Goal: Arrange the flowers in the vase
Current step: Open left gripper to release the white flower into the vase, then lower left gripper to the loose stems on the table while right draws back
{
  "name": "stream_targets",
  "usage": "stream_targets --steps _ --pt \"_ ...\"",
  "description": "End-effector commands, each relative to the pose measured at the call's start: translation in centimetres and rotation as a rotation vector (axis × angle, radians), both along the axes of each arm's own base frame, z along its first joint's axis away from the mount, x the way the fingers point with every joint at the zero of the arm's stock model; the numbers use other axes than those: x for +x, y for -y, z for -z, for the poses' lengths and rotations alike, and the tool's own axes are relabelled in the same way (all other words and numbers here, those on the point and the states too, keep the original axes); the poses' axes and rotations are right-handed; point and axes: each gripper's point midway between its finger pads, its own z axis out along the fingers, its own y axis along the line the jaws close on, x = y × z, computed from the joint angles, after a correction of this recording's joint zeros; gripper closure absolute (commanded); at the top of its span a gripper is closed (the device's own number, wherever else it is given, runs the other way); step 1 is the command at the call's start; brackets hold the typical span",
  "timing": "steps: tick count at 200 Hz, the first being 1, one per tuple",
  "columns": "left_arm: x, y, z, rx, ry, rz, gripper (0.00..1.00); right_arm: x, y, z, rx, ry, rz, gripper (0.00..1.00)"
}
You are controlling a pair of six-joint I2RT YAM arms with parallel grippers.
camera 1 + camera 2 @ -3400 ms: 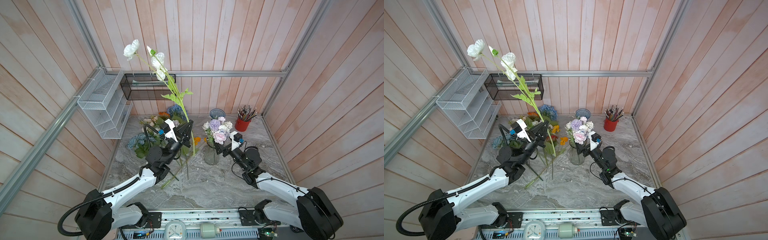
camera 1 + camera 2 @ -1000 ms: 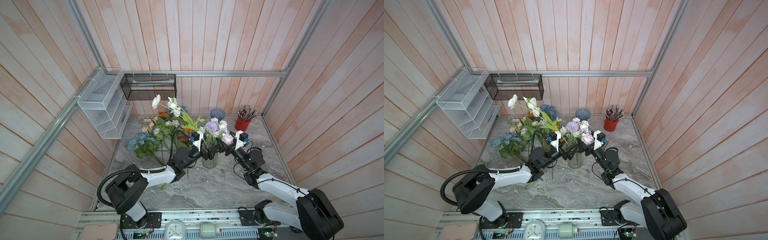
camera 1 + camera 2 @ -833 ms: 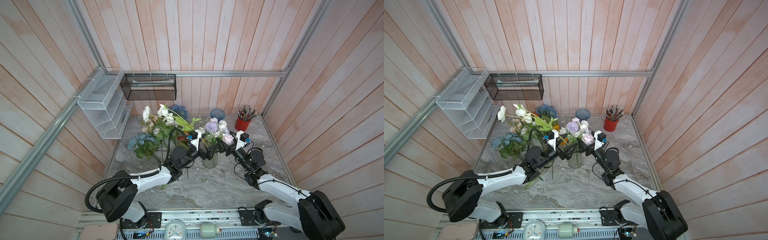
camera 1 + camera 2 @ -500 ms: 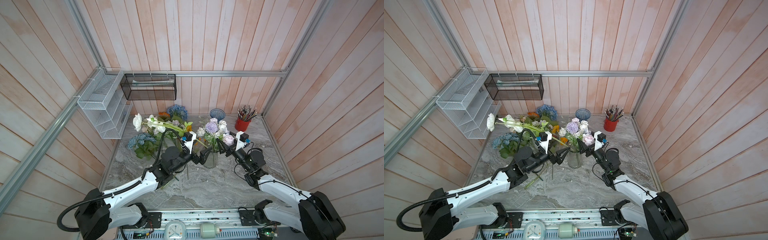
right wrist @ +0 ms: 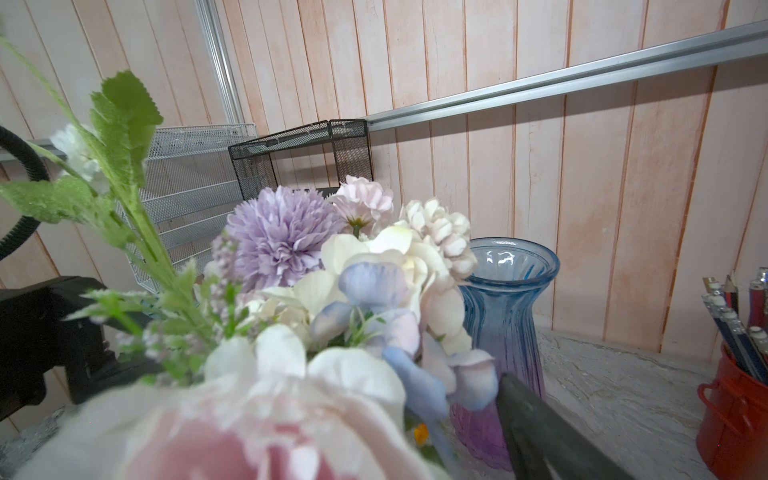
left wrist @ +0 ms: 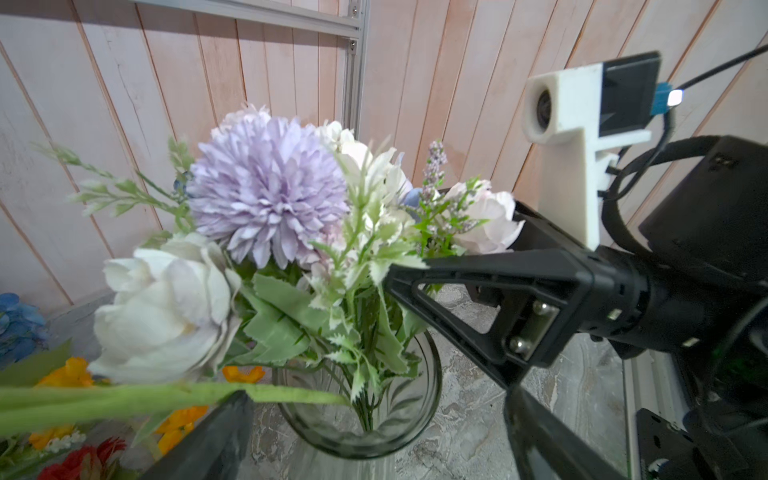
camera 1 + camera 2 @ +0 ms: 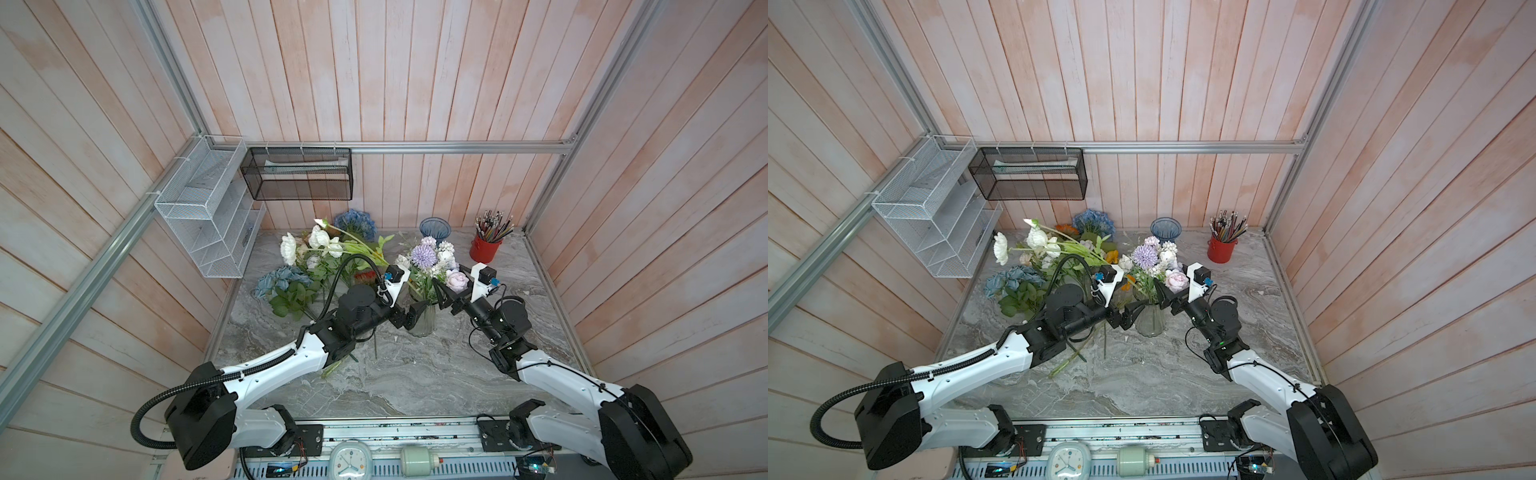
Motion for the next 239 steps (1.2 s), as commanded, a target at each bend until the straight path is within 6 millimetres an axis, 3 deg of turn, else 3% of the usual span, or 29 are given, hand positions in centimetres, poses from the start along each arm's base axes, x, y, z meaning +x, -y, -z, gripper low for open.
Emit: stream_targets --steps 1,82,115,143,164,196,239 --pt "-0.3 0.4 -0.9 -0.005 0.019 0.030 0.05 -0.1 0.0 -0.1 0.000 -0.002 -0.008 0.03" --pt "-1.9 -5.2 4.0 -0.030 -0.205 -0.149 0.00 -0.4 -0.2 0.4 -0.022 -0.023 -0.022 0.03" --pt "-1.7 -8.0 7.3 0.010 -0.301 -0.232 0.02 -0.6 -0.2 0.7 -0.050 -0.047 -0.021 0.02" --pt "-1.5 -10.6 11.0 0.086 -0.427 -0.318 0.10 -1.1 0.0 1.3 -0.076 -0.076 -0.015 0.02" --pt "-2.3 -11.3 13.8 0.151 -0.505 -0.333 0.16 -1.7 0.3 1.5 -0.086 -0.095 -0.015 0.02" --pt "-3.1 -12.0 17.6 0.244 -0.597 -0.358 0.17 -2.9 0.6 2.6 -0.112 -0.154 -0.026 0.02" --pt "-2.9 -11.8 20.5 0.325 -0.636 -0.379 0.19 -4.6 1.9 2.7 -0.103 -0.183 -0.008 0.02"
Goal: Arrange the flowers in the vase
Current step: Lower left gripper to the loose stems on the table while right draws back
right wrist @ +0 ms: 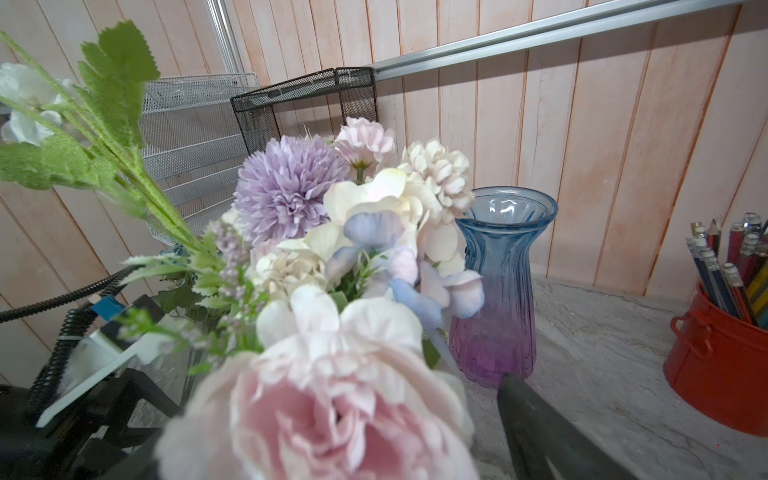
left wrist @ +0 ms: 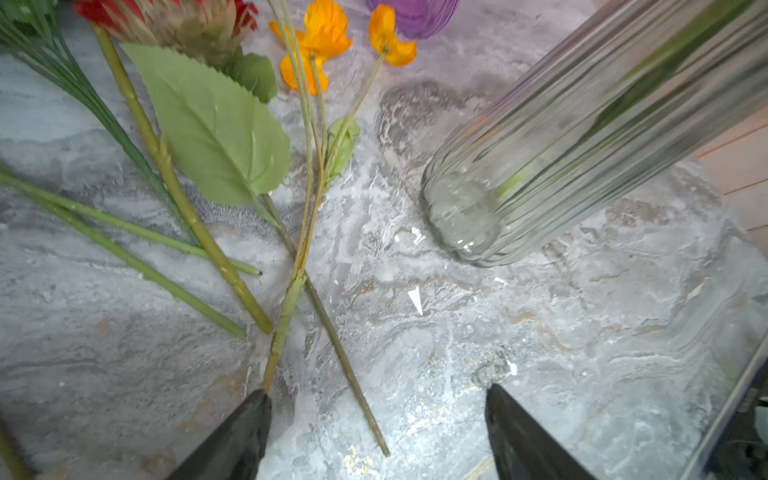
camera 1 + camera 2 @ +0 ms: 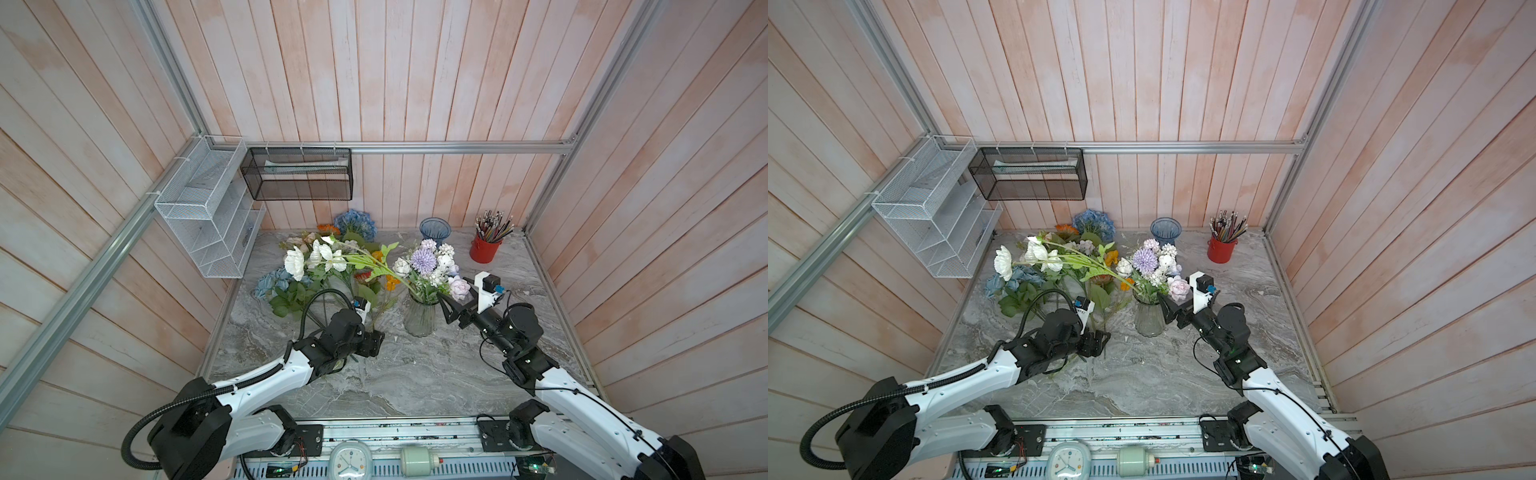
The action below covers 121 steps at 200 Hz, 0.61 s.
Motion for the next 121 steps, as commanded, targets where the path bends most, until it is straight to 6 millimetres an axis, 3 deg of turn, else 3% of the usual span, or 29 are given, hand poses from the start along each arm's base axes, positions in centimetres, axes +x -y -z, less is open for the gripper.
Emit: stream_targets --steps 1,35,72,100,121 --pt "-0.2 -0.6 2.0 0.055 -0.037 -0.023 0.19 -0.9 0.6 1.6 -0.023 -0.059 0.014 0.02" --pt "0.1 -1.3 4.2 0.152 -0.081 -0.040 0.36 -0.8 3.2 0.0 -0.032 -0.030 0.143 0.02" --pt "0.9 -2.5 5.7 0.258 -0.097 -0.082 0.46 1.1 5.0 0.0 -0.031 -0.051 0.226 0.02" --pt "1.5 -2.8 5.6 0.292 -0.076 -0.089 0.47 2.1 4.9 -0.1 -0.036 -0.053 0.224 0.02" --pt "1.8 -2.1 4.2 0.260 -0.051 -0.076 0.52 2.2 4.8 -0.4 -0.035 -0.039 0.221 0.02"
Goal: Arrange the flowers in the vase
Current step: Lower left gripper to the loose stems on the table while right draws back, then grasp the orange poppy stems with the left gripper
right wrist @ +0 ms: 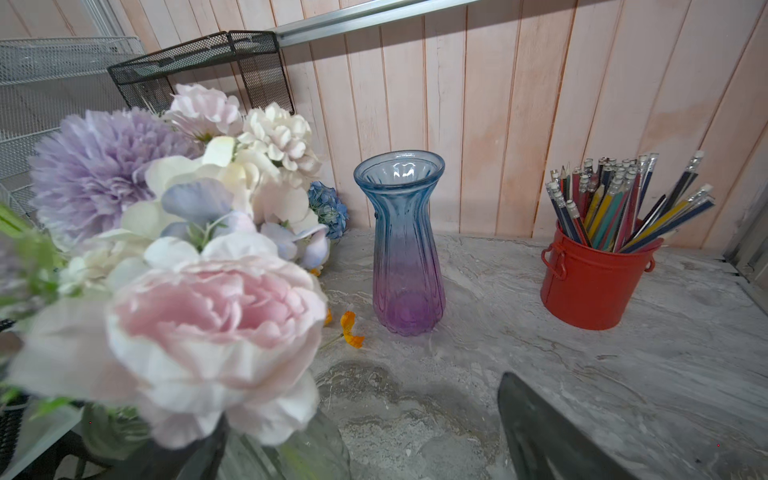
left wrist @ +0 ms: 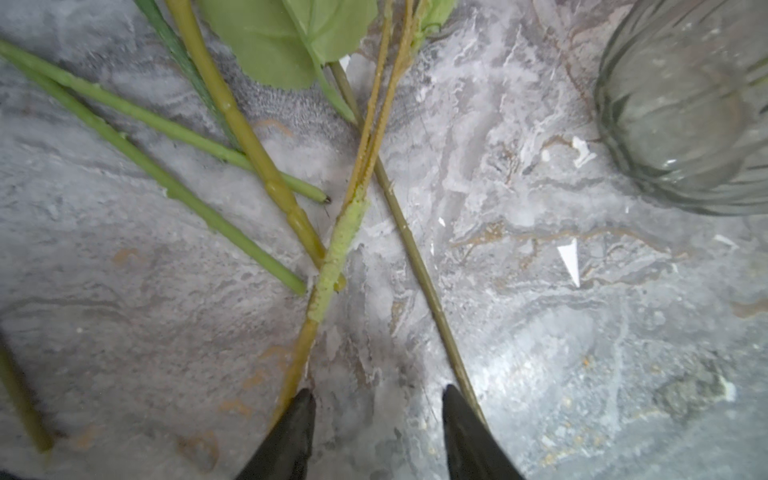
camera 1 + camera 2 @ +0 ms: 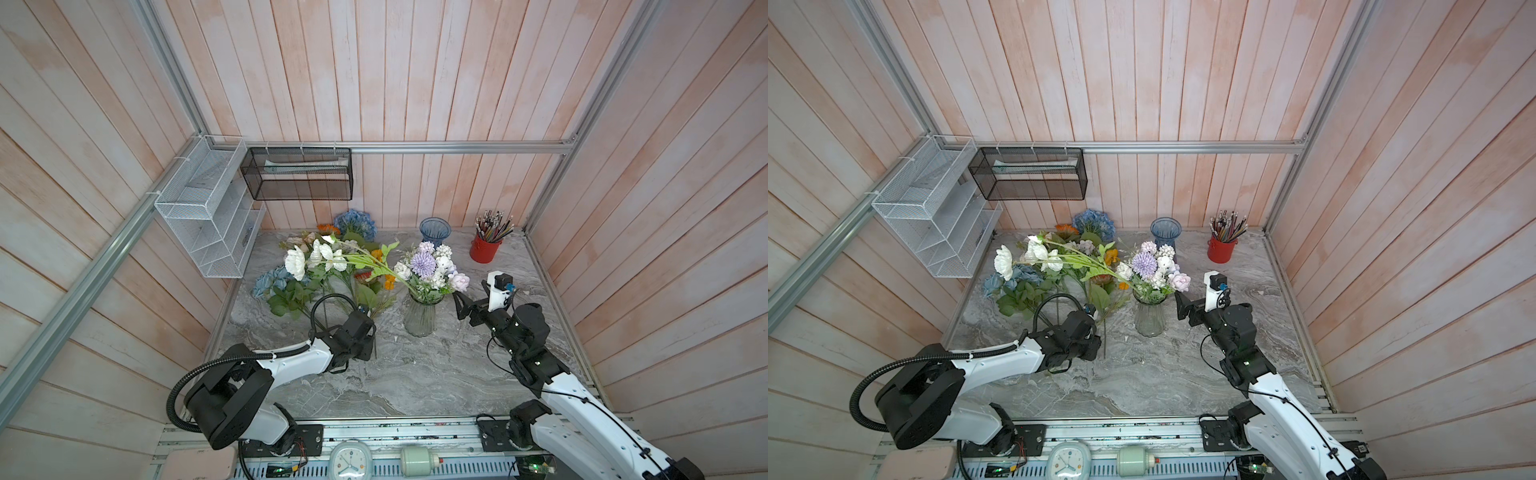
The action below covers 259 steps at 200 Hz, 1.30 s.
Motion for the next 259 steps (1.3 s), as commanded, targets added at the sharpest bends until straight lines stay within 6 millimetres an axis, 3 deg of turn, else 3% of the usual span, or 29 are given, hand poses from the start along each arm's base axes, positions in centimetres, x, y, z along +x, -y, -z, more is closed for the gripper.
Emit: stream_targets --steps 1,27,50,74,172,195,207,259 --pt "1.1 0.3 -1.9 -0.001 0.055 0.003 0.52 0.3 0.1 -2.3 0.017 0.058 0.007 0.02" --pt "1.1 1.3 -4.7 -0.064 0.075 0.037 0.51 0.2 0.4 -2.2 0.014 0.063 0.019 0.02" --pt "1.5 0.6 -5.7 -0.058 0.105 0.021 0.51 0.3 0.6 -2.0 0.026 0.067 0.028 0.02" --pt "2.0 -0.7 -4.3 -0.004 0.098 -0.004 0.51 0.3 0.4 -2.3 0.034 0.074 0.021 0.02" --pt "1.7 -0.5 0.8 0.081 -0.064 -0.014 0.53 0.4 0.8 -3.5 0.040 0.112 0.043 0.02" --pt "1.7 -0.3 1.1 0.084 -0.077 -0.009 0.78 0.5 0.8 -3.8 0.039 0.121 0.045 0.02" --pt "1.7 -0.3 1.0 0.085 -0.077 -0.008 0.86 0.5 0.9 -3.8 0.040 0.123 0.045 0.02" --pt "1.9 0.2 -2.1 0.026 -0.033 -0.006 0.95 0.3 1.1 -4.5 0.051 0.144 0.052 0.02"
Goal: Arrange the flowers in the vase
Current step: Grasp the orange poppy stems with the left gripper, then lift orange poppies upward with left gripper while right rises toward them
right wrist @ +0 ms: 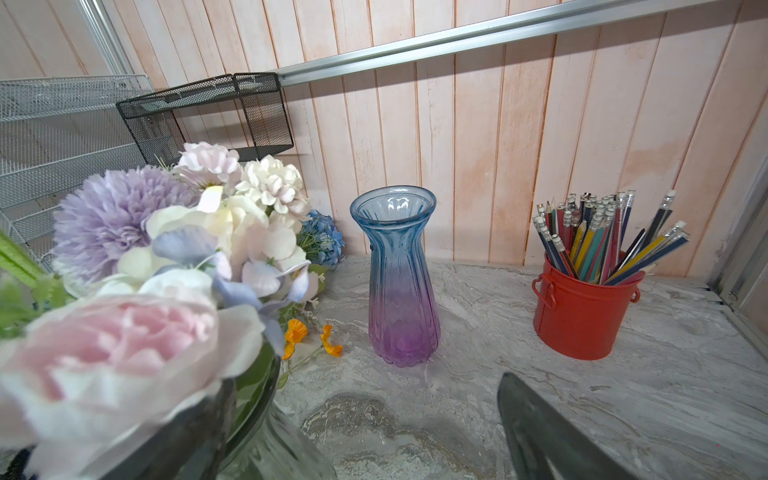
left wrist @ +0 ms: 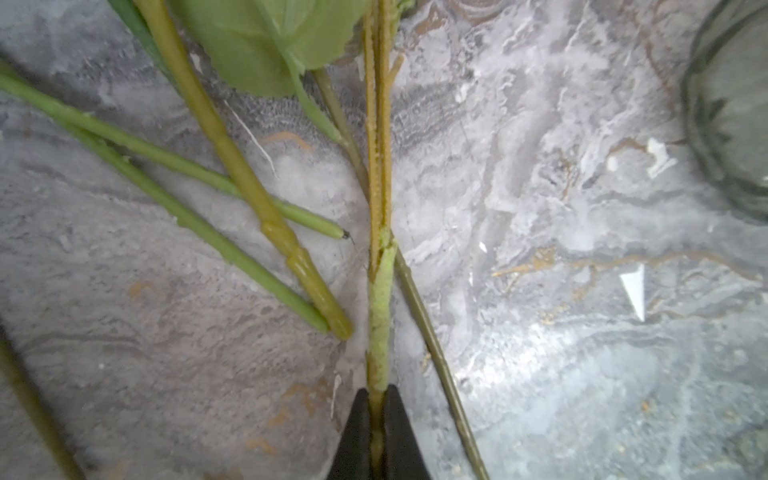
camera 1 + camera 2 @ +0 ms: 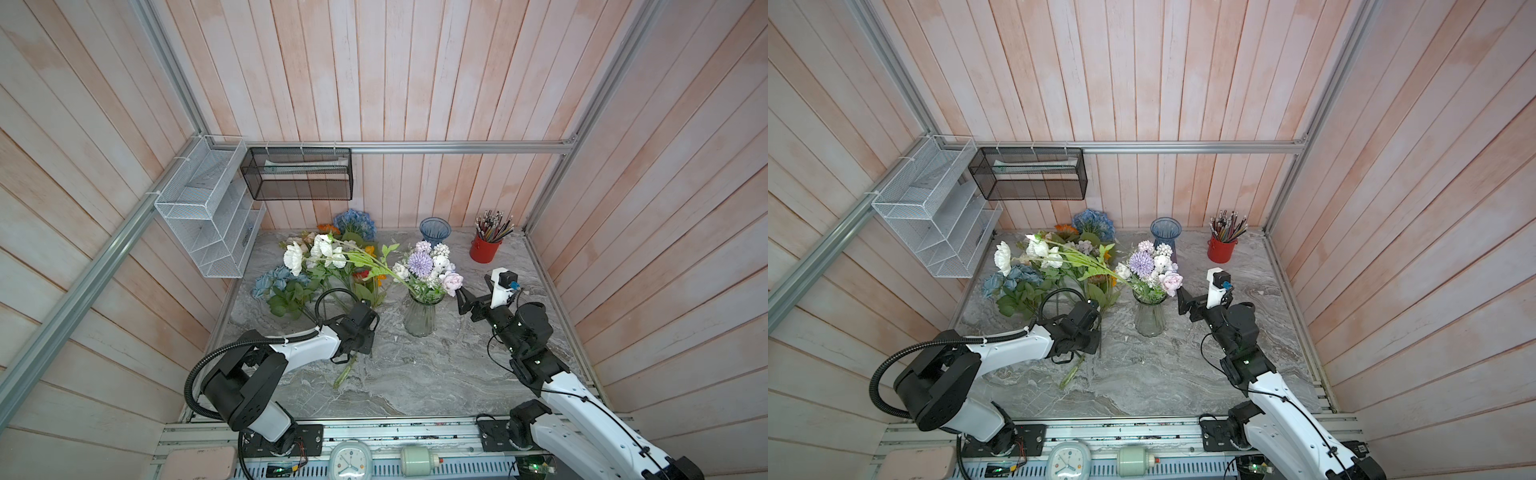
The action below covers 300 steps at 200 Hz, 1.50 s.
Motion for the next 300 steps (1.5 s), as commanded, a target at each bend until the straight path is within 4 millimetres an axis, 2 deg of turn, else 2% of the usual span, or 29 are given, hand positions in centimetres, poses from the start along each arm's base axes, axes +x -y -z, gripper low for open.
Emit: stream_targets --steps 1,28,60,105,128,164,196,241,278,300 --pt "0.6 0.7 -2.8 -0.053 0.040 -0.002 0.95 0.0 0.6 -2.4 0.024 0.066 0.027 0.02" --pt "0.8 1.5 -5.6 -0.140 0.089 -0.004 0.99 -0.1 0.6 -3.0 0.028 0.084 0.026 0.02" --pt "1.1 2.8 -9.5 -0.300 0.157 0.009 1.00 -0.1 0.6 -3.4 0.031 0.093 0.026 0.02" --pt "2.2 1.6 -12.9 -0.500 0.226 -0.063 1.00 -0.4 0.8 -4.0 0.054 0.117 0.029 0.02" --pt "3.0 0.2 -14.9 -0.592 0.298 -0.111 1.00 -0.7 1.1 -5.1 0.056 0.150 0.037 0.02" --pt "4.9 -4.2 -18.2 -0.629 0.454 -0.270 1.00 -0.6 1.4 -6.5 0.042 0.174 0.060 0.02" --pt "5.5 -7.8 -22.6 -0.632 0.626 -0.377 1.00 -0.6 1.3 -8.7 0.041 0.217 0.053 0.02" --pt "3.4 -10.3 -31.6 -0.667 0.924 -0.361 1.00 -1.3 -0.7 -12.1 0.048 0.281 -0.067 0.02" --pt "-0.6 -10.9 -39.7 -0.785 1.201 -0.242 1.00 -1.4 -2.9 -13.7 0.073 0.285 -0.193 0.02" --pt "-3.2 -10.1 -43.7 -0.878 1.273 -0.128 1.00 -1.5 -3.7 -14.2 0.090 0.282 -0.239 0.02"
